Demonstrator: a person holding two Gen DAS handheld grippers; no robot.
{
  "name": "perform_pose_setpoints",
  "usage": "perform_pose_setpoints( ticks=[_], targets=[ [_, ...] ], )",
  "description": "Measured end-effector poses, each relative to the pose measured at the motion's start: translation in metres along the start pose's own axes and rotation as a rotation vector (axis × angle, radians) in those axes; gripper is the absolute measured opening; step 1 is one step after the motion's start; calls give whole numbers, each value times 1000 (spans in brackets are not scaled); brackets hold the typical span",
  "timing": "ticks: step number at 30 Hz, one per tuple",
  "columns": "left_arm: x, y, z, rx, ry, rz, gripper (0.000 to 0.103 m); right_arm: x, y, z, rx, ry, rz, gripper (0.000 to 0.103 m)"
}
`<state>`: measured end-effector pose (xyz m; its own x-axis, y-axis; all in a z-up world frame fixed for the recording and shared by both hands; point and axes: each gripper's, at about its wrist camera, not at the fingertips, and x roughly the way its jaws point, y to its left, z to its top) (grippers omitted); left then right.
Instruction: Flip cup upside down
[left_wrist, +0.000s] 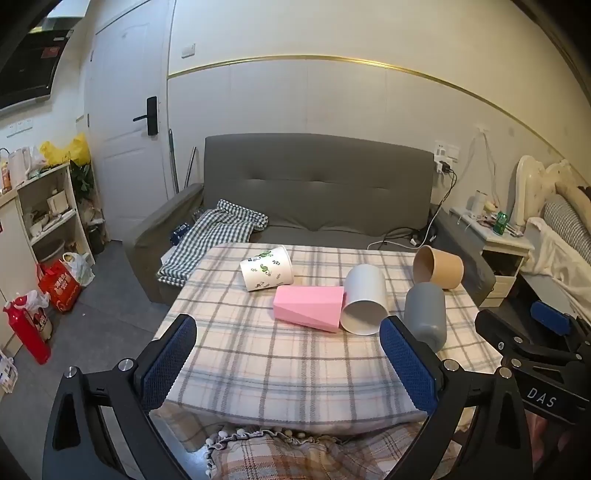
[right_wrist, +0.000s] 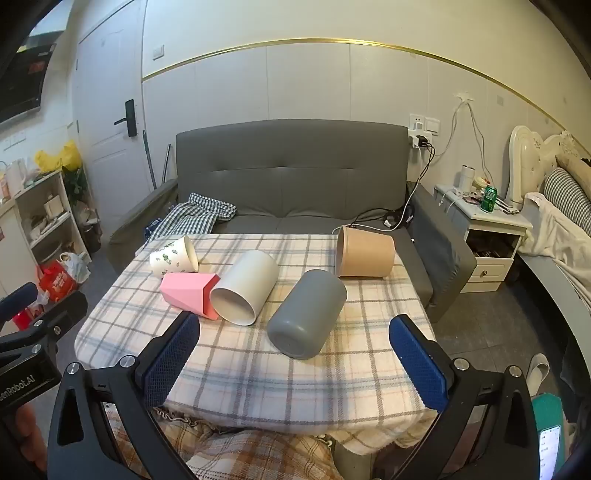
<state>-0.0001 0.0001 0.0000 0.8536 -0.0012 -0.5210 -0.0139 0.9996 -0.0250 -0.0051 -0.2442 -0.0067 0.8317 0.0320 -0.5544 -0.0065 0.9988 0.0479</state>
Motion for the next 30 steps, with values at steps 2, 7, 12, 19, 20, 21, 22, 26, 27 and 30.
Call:
perform_pose_setpoints(
  ticks=[2,7,12,19,20,21,22,26,27,30],
  targets=[
    [-1,0,0,2,-4,1,102,0,0,0,2,0,-1,103],
    [-1,4,1,-3,-3,10,103,1,-1,0,2,1,0,103],
    [1,-2,-1,3,-5,-2,102,-1,0,-1,3,-1,-1,103],
    [3,1,-6,-4,7,1,102,2,-1,-1,4,6,0,103],
    [4,2,-7,-6,9,3,102,1,0,0,4,6,0,103],
    [4,3,-7,-7,10,3,102,-1,1,0,5,7,0,103],
    [4,2,-7,-6,12,4,102,1,1,-1,5,8,0,103],
    [4,3,-8,-6,13,4,102,1,1,0,6,10,0,103],
    [4,2,-8,-5,12,4,102,2,0,-1,6,10,-2,103],
    [4,2,-8,-5,12,4,102,4,-4,-1,8,11,-3,103]
  ],
)
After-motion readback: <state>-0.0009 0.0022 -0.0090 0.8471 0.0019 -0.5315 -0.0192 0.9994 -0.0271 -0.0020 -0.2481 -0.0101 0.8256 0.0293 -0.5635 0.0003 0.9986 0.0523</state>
